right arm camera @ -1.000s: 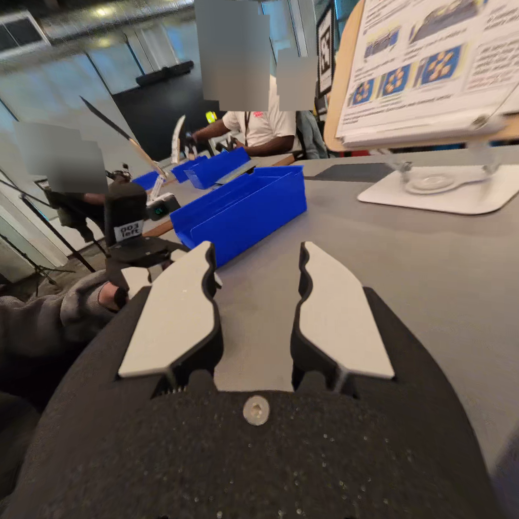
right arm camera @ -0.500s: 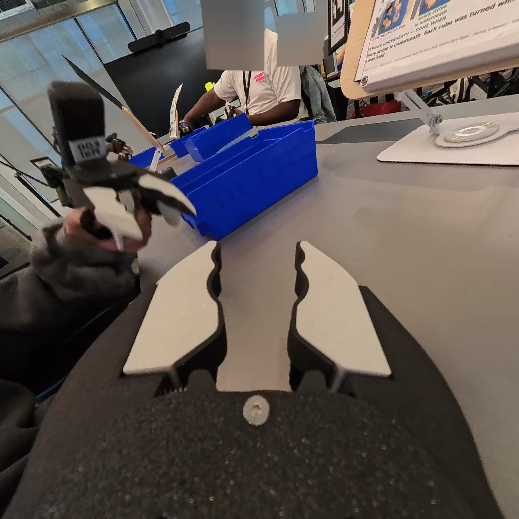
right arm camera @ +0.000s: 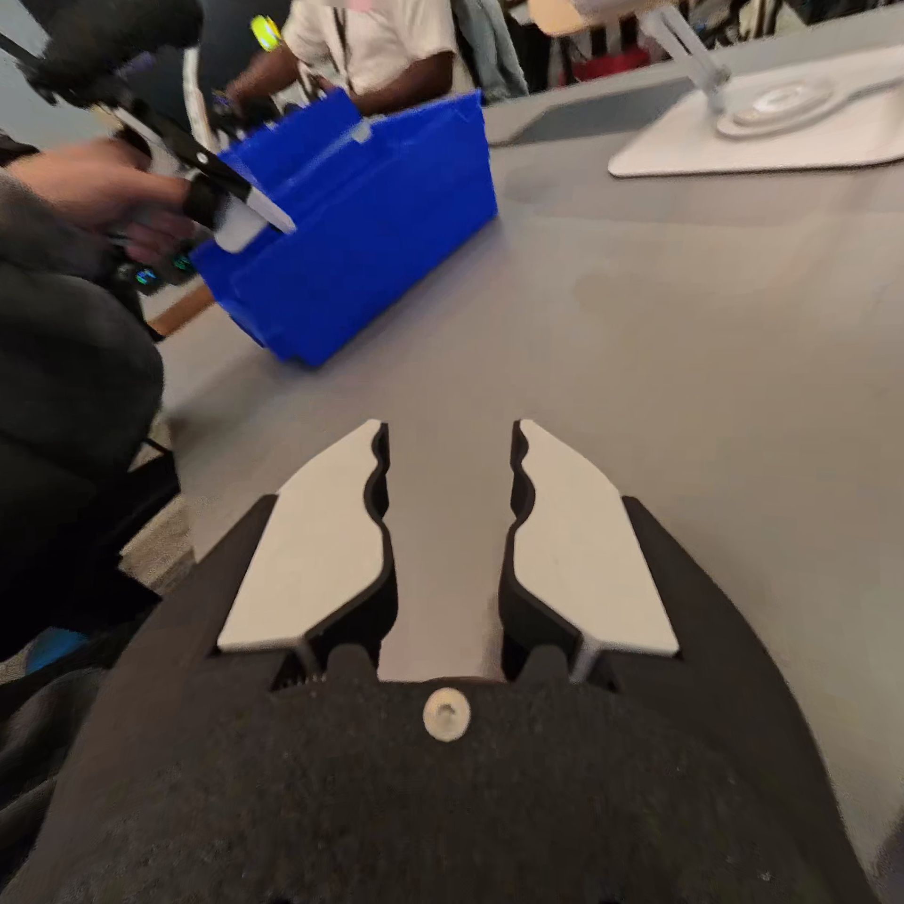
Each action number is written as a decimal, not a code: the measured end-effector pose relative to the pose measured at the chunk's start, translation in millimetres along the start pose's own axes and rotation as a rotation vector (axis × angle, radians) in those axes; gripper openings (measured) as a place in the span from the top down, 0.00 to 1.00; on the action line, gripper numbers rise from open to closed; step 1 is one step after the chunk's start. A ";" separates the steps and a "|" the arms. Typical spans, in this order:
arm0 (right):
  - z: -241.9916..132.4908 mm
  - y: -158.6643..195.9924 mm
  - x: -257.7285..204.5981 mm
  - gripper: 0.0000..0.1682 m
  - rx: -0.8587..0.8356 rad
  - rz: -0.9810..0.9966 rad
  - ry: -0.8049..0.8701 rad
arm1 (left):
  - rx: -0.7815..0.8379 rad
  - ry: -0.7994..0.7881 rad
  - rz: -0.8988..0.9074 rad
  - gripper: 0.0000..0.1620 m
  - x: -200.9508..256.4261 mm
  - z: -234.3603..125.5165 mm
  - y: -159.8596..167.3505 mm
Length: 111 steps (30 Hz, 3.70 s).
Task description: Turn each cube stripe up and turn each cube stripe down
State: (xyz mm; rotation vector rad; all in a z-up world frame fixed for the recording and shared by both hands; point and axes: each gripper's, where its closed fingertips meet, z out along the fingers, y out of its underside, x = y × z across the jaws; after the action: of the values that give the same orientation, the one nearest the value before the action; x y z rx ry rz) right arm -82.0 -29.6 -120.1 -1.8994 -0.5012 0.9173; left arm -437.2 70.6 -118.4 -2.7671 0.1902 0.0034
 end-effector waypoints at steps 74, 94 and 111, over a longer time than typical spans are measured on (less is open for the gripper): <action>-44.2 -138.5 0.9 0.73 0.118 0.384 -0.388 | 0.535 1.066 0.309 0.41 306.1 -52.0 86.8; -87.0 -31.2 244.6 0.73 -0.597 0.027 0.788 | 0.429 1.094 0.350 0.49 320.3 -38.9 103.7; -165.5 -192.0 97.7 0.68 0.181 -0.192 0.460 | 0.416 1.095 0.349 0.49 319.1 -37.4 102.3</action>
State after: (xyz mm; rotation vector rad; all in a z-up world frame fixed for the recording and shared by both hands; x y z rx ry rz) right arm 114.2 32.9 57.3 -1.7856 -0.3026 0.3673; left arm -135.4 -79.5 -128.8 -2.0031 0.8203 -1.2872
